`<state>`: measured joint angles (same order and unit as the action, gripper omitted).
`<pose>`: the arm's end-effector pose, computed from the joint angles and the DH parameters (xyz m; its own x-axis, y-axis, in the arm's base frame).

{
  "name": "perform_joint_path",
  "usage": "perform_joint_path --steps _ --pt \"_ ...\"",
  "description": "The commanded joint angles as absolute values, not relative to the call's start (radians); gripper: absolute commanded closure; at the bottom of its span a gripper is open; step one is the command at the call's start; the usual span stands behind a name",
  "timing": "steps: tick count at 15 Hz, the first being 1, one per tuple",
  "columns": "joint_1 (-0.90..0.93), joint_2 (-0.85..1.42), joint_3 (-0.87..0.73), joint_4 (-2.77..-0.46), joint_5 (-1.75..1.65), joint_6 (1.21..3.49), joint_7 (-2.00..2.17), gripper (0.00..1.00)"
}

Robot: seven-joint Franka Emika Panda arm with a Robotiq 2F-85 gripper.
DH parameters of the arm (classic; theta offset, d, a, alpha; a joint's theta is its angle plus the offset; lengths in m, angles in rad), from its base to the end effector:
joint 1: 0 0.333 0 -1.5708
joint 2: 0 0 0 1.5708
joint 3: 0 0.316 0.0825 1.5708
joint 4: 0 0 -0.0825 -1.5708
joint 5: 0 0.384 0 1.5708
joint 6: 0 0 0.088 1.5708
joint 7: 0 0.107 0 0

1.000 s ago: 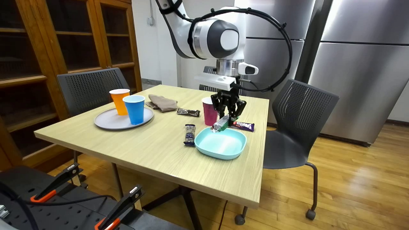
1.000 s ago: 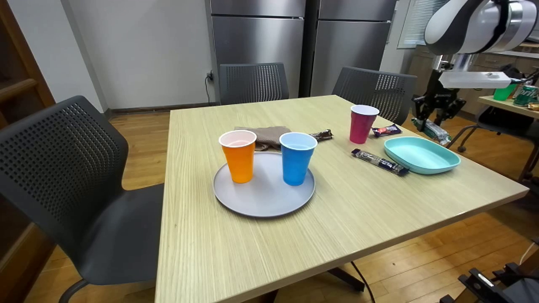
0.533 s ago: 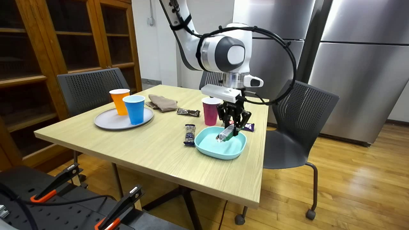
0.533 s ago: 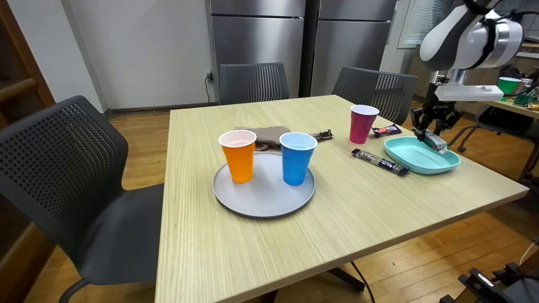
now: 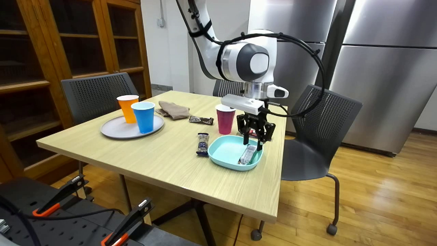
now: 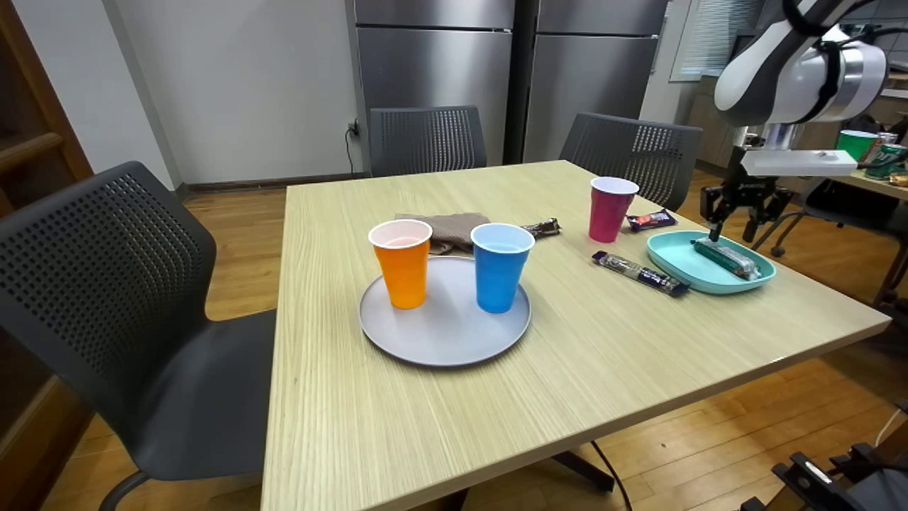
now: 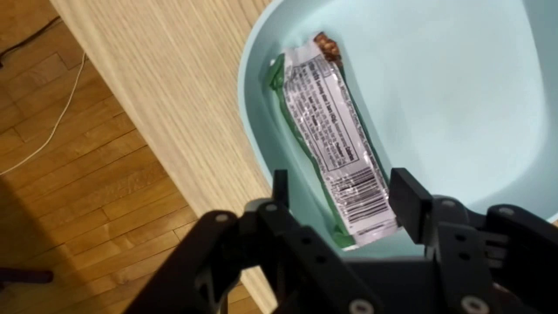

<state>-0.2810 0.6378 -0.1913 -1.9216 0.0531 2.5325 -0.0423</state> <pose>0.5546 -0.2804 0.1597 0.9052 -0.4246 -0.0172 -0.4219 -0.9028 0.0830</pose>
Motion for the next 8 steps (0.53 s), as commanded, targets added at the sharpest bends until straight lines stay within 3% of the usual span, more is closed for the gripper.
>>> perform_joint_path --steps 1,3,8 --pt "-0.291 0.62 -0.19 -1.909 0.05 2.495 -0.045 0.08" --pt "-0.293 0.599 -0.183 -1.921 0.056 2.503 -0.053 0.0" --pt "-0.27 0.522 -0.163 -1.95 0.066 2.508 -0.037 0.0"
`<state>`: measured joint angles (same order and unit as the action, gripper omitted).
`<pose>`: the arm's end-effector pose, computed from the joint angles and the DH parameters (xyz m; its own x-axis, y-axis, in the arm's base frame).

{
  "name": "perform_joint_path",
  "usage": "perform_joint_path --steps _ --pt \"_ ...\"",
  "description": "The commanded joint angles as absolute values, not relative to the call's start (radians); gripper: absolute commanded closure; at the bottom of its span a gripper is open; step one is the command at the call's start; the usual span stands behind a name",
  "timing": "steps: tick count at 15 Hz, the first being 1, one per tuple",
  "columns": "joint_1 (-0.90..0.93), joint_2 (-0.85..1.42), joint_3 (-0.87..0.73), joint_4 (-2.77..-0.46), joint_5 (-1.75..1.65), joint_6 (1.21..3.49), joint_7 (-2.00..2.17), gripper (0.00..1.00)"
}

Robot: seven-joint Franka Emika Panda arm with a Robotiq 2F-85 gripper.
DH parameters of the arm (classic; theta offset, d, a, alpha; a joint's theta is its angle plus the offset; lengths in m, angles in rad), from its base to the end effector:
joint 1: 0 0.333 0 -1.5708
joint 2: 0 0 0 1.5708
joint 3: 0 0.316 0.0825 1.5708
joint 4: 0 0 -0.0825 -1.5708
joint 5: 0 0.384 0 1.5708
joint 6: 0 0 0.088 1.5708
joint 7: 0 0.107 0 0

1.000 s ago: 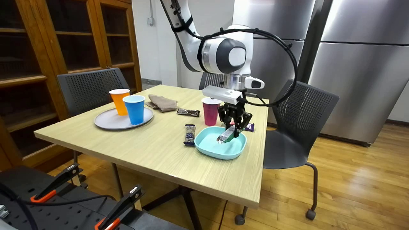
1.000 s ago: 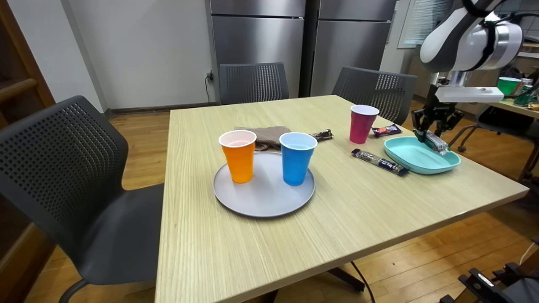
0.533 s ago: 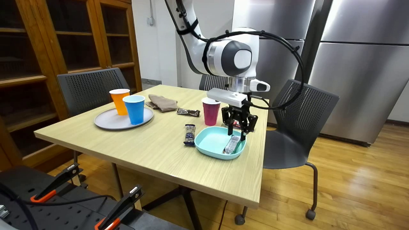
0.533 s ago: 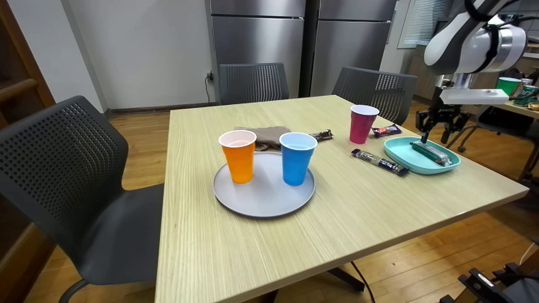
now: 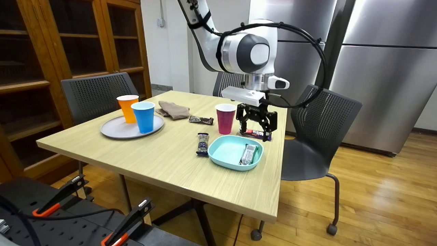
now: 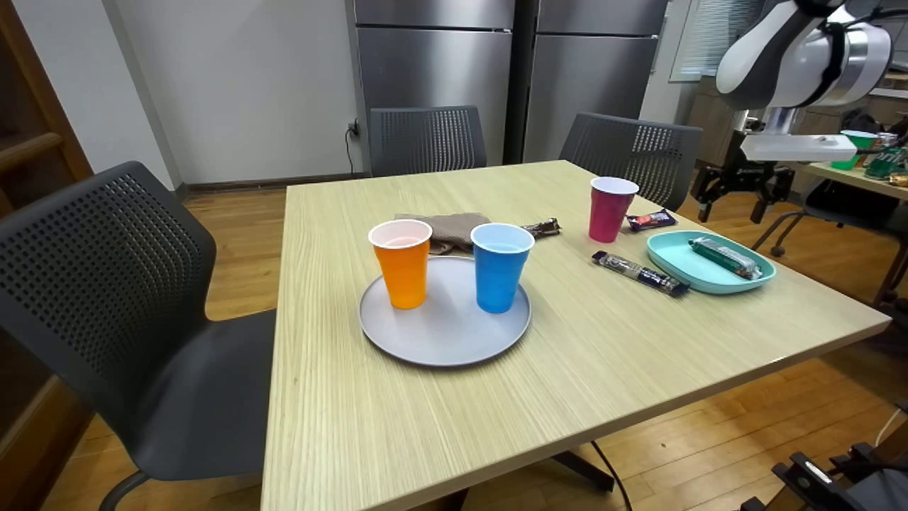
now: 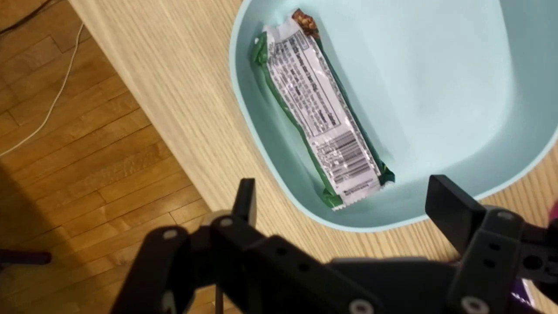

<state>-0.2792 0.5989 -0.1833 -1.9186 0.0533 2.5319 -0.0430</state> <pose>0.5642 -0.2771 0.1841 0.9089 -0.4163 0.0228 -0.4168 -0.9061 0.0723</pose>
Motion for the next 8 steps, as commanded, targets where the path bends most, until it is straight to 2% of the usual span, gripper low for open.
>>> perform_joint_path --steps 1,6,8 --pt "-0.261 0.502 -0.161 -1.957 0.06 2.514 -0.038 0.0" --pt "-0.204 0.406 -0.135 -1.995 0.05 2.529 -0.044 0.0" --pt "-0.209 0.466 -0.144 -1.94 0.05 2.529 -0.041 0.0"
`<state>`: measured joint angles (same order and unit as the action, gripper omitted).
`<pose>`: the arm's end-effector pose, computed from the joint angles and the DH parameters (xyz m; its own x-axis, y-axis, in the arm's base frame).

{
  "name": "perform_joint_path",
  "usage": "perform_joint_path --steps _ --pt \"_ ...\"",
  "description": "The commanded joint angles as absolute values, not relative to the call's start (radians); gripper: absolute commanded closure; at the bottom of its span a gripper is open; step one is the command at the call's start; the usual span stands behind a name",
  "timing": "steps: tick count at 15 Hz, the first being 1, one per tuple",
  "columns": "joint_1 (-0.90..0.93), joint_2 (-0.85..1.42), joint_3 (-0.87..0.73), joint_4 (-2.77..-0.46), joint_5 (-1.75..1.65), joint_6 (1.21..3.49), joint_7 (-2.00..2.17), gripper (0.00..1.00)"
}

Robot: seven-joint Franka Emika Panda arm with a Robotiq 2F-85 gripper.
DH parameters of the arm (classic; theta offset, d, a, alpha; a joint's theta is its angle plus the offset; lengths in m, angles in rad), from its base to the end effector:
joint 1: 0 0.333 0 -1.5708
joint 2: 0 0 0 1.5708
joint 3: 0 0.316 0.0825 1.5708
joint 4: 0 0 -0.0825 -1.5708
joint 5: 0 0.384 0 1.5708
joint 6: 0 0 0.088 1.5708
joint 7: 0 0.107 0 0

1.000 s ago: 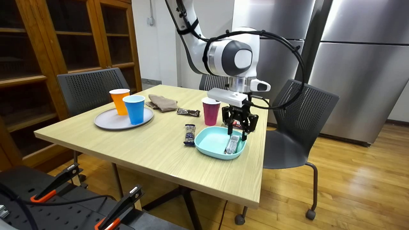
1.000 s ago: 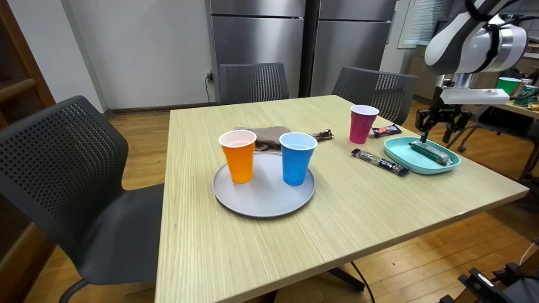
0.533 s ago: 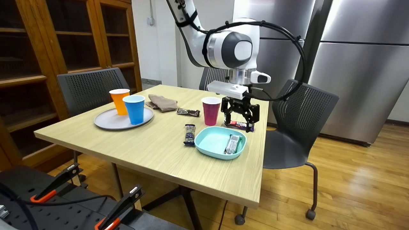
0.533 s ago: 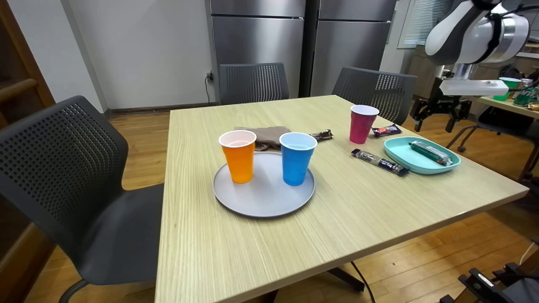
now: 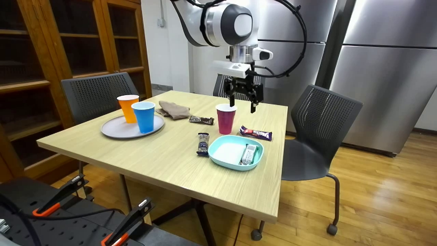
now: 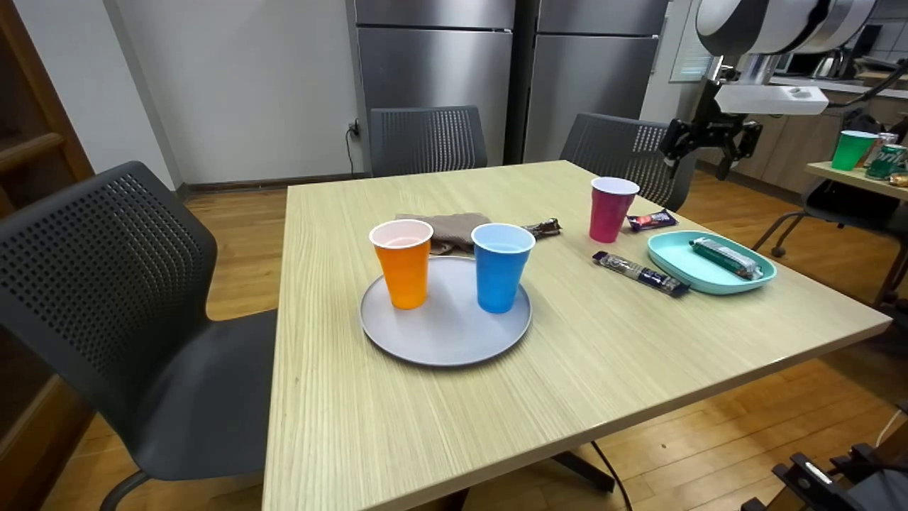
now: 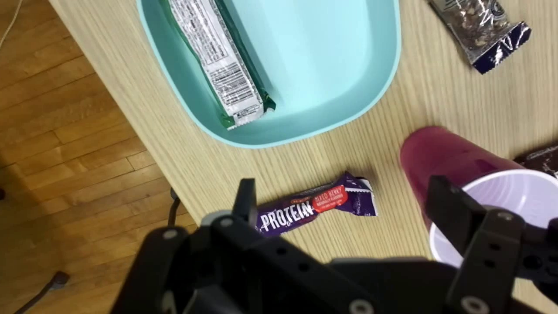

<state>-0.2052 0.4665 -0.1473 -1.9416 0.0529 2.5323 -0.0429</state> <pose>0.5975 -0.2153 0.2558 0.9385 -0.3203 0.1286 -0.3272 -0.9443 0.0360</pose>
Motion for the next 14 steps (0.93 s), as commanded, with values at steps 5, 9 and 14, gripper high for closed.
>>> perform_joint_path --steps 5,9,14 --pt "-0.215 0.482 -0.148 -1.94 0.049 2.531 -0.04 0.0" --pt "-0.215 0.482 -0.148 -1.94 0.049 2.531 -0.04 0.0" --pt "-0.215 0.482 -0.148 -1.94 0.049 2.531 -0.04 0.0"
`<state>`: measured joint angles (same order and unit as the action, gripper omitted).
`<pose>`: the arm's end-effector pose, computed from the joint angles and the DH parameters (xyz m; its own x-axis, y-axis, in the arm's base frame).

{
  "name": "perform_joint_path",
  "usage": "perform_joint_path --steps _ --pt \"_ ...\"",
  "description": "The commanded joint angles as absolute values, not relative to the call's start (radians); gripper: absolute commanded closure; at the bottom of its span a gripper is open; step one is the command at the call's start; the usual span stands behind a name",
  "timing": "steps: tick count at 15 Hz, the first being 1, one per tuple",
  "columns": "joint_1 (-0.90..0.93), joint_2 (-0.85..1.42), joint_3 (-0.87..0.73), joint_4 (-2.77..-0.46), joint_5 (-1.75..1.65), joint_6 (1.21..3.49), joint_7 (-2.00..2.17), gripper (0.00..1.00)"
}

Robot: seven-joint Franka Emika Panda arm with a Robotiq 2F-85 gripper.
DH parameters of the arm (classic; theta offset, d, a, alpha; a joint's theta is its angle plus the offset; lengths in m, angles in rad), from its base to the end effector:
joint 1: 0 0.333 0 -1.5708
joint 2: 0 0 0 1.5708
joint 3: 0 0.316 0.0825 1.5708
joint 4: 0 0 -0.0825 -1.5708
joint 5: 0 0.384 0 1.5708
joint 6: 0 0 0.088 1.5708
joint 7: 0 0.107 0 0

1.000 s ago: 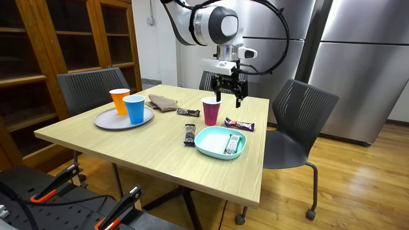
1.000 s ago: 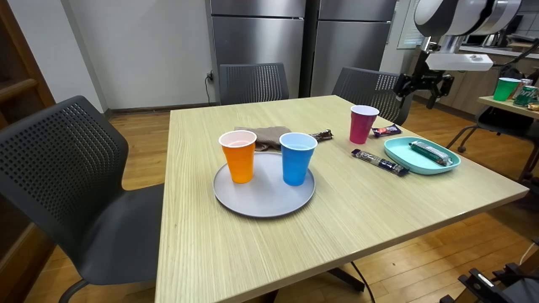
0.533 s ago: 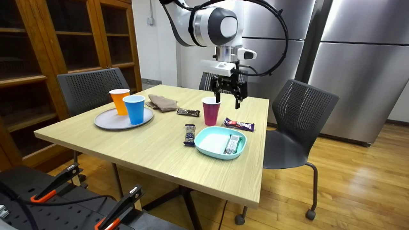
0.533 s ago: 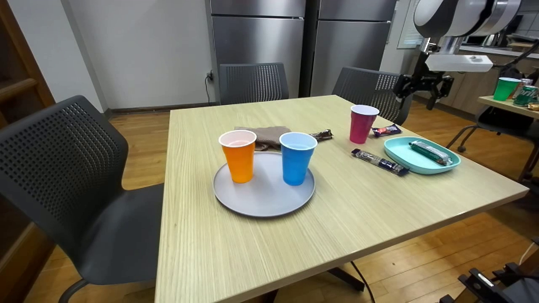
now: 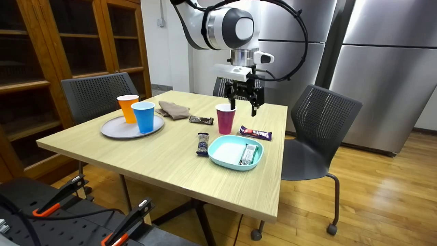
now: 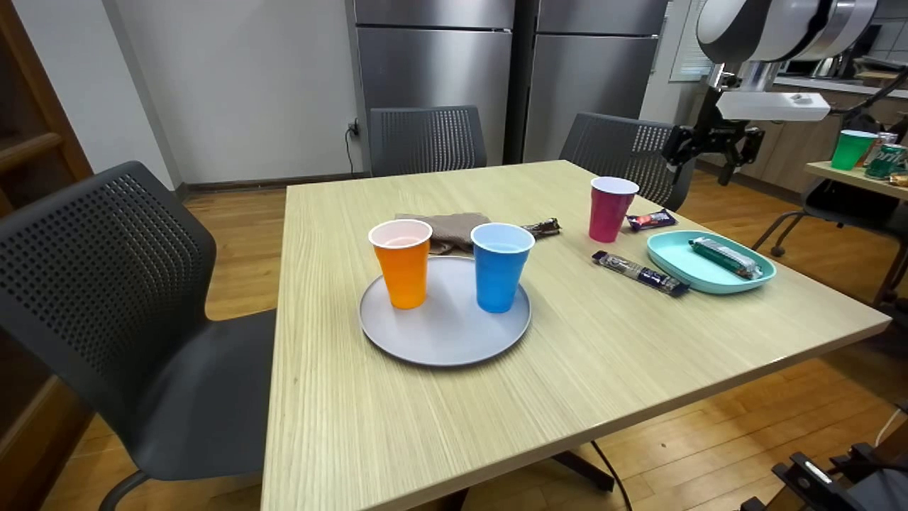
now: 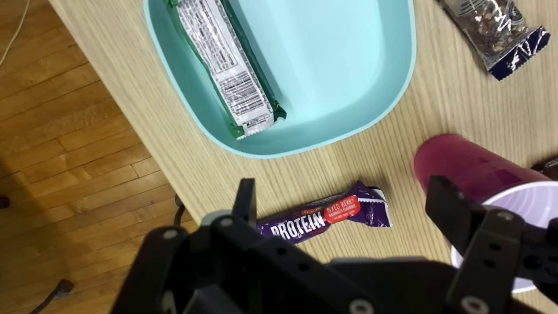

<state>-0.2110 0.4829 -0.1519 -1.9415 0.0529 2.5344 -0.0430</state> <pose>0.5942 -0.2212 0.2459 0.9371 -0.3295 0.1149 -0.3358 -0.9411 0.0403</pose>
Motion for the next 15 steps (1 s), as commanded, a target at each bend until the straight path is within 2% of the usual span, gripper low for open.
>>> perform_joint_path --steps 1,15 --pt "-0.215 0.482 -0.148 -1.94 0.049 2.531 -0.04 0.0" --pt "-0.202 0.759 -0.198 -1.588 0.126 2.447 0.319 0.0"
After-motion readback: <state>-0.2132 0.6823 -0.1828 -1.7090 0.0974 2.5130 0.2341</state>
